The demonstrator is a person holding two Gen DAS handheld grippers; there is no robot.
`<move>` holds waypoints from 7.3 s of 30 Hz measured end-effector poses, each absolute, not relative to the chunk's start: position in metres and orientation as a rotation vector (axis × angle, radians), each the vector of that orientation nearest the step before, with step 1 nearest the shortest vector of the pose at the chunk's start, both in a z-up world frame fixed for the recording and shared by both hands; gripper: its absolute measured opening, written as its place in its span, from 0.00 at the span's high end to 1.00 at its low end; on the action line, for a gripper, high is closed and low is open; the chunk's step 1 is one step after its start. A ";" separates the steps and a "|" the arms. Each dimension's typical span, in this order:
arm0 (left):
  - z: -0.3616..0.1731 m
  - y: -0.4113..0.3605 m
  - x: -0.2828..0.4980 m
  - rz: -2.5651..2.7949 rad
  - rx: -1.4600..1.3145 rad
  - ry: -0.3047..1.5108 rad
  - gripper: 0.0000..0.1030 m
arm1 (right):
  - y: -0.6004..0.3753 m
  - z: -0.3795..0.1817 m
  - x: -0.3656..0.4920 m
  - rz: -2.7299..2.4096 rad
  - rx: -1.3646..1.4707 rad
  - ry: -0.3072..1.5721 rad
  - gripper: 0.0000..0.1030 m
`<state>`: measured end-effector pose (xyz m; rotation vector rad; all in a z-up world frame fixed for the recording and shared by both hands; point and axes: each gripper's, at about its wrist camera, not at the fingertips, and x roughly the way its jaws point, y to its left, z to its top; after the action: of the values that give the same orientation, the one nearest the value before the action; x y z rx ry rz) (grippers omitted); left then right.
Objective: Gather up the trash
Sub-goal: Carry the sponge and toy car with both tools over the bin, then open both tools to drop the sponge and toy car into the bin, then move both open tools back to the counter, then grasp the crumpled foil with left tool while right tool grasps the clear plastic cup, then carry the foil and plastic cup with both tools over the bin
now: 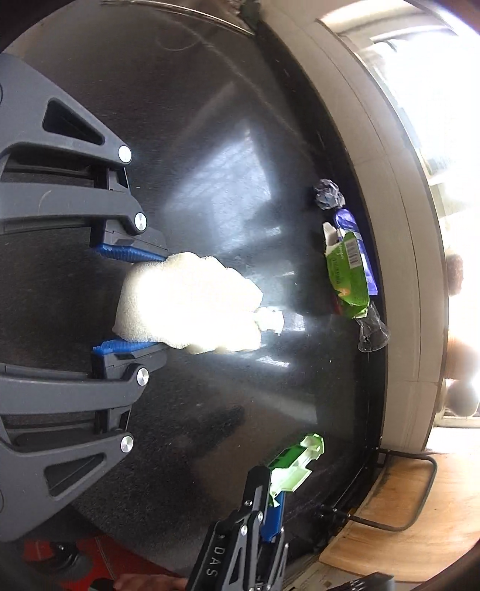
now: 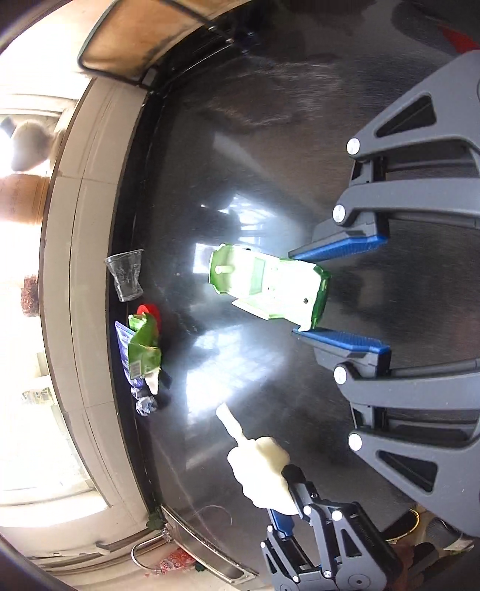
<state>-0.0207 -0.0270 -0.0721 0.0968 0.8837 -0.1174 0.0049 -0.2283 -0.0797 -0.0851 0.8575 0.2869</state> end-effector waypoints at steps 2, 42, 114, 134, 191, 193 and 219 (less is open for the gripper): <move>-0.071 -0.023 -0.033 -0.108 0.071 0.886 0.68 | -0.232 -0.078 -0.011 0.282 -0.083 0.850 0.65; -0.036 0.210 -0.246 0.522 -0.176 0.818 0.68 | 0.093 -0.050 -0.119 1.007 -0.344 0.742 0.65; -0.055 0.173 -0.195 0.284 -0.188 0.775 0.09 | -0.008 -0.012 -0.101 0.792 -0.213 0.727 0.15; -0.072 0.017 -0.065 0.027 -0.045 0.864 0.09 | -0.257 -0.052 -0.050 0.337 -0.027 0.789 0.15; -0.047 0.057 0.014 0.119 -0.044 0.860 0.79 | -0.199 -0.035 0.059 0.389 -0.114 0.726 0.95; -0.050 0.050 -0.014 0.104 -0.065 0.862 0.79 | -0.207 -0.035 0.030 0.380 -0.111 0.713 0.95; -0.043 0.061 -0.074 0.125 -0.075 0.838 0.79 | -0.173 -0.029 -0.051 0.464 -0.130 0.711 0.95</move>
<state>-0.0737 0.0613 -0.0428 -0.0747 0.8378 0.1246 -0.0510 -0.1730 -0.0291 -0.1299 0.7107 0.4641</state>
